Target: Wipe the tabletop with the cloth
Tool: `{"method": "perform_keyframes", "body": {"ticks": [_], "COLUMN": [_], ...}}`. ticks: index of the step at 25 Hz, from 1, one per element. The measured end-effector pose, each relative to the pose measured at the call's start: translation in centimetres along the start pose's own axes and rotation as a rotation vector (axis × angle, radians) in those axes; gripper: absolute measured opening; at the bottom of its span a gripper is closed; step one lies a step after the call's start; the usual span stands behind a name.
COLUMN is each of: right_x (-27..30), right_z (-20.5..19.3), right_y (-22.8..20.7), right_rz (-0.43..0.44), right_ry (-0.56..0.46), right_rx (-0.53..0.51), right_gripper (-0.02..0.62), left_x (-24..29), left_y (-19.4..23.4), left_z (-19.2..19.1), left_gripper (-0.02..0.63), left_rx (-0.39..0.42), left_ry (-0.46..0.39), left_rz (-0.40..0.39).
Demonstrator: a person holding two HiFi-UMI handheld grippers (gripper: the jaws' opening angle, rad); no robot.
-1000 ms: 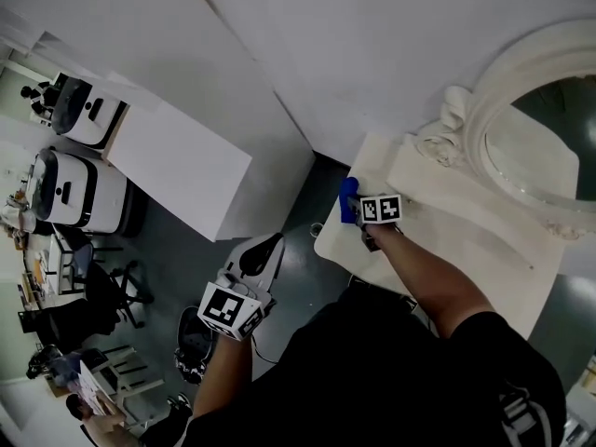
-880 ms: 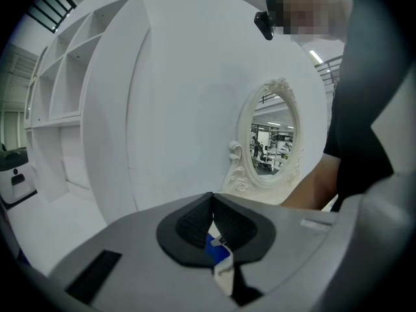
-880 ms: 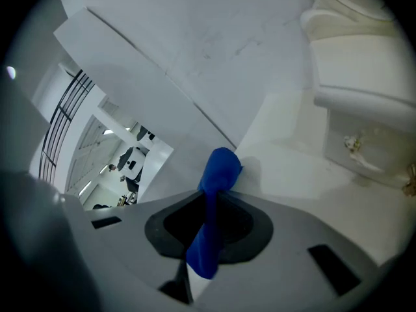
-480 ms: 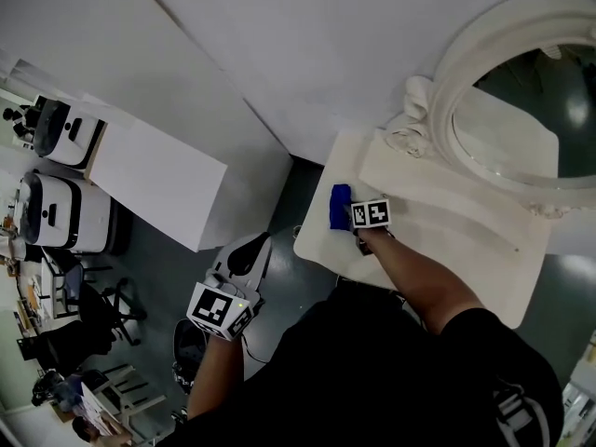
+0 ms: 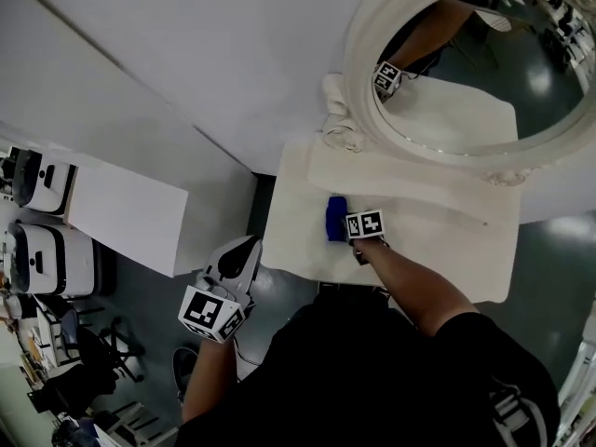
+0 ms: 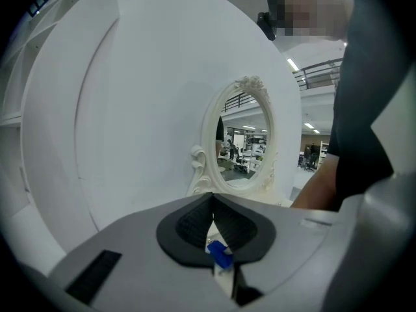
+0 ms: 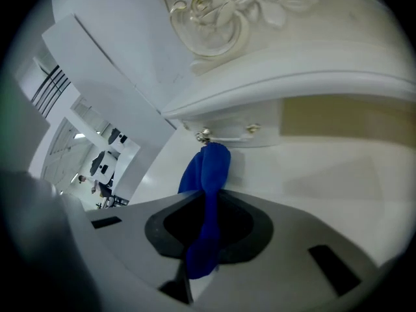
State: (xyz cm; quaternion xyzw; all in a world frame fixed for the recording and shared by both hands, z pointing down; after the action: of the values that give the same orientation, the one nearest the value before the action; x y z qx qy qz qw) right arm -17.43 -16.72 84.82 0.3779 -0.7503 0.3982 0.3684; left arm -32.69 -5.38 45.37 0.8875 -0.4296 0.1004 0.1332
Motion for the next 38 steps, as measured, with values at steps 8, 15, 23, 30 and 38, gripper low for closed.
{"method": "perform_keyframes", "body": {"ticks": [8, 15, 23, 30, 38], "right_x": [-5.3, -9.7, -14.9, -20.1, -24.2], "right_z": [-2.3, -4.8, -7.8, -11.0, -14.3], "right_y": [-10.9, -19.6, -28.8, -38.2, -45.8], "right_rz": [-0.122, -0.208, -0.309, -0.413, -0.481], "right_ry": [-0.040, -0.065, -0.092, -0.109, -0.109], "right_rx": [0.093, 0.149, 0.227, 0.335, 0.375], "right_gripper": [0.040, 0.040, 0.041, 0.041, 0.041], "left_x": [5.4, 10.3, 15.2, 19.3, 23.6], "left_y": [-4.4, -8.6, -12.9, -16.5, -20.1], "left_z": [1.6, 2.5, 3.3, 3.7, 3.7], "left_gripper": [0.011, 0.011, 0.011, 0.011, 0.011], "left_rx": [0.026, 0.046, 0.065, 0.081, 0.098], "left_ry": [0.001, 0.016, 0.027, 0.044, 0.069], "left_rz": [-0.105, -0.195, -0.277, -0.344, -0.411]}}
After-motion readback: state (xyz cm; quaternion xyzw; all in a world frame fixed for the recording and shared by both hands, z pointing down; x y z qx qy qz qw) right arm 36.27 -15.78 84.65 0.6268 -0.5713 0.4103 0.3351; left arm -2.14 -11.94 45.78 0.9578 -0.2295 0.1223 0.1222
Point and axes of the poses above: the fingertips, and each gripper's own axes: x forward along the fingers, y to its left, z out of its top, the point moved 1 cm from there along -x, backward along the fingers, and after that the axes turned 11 degrees about -z, right-handed, at the moved point
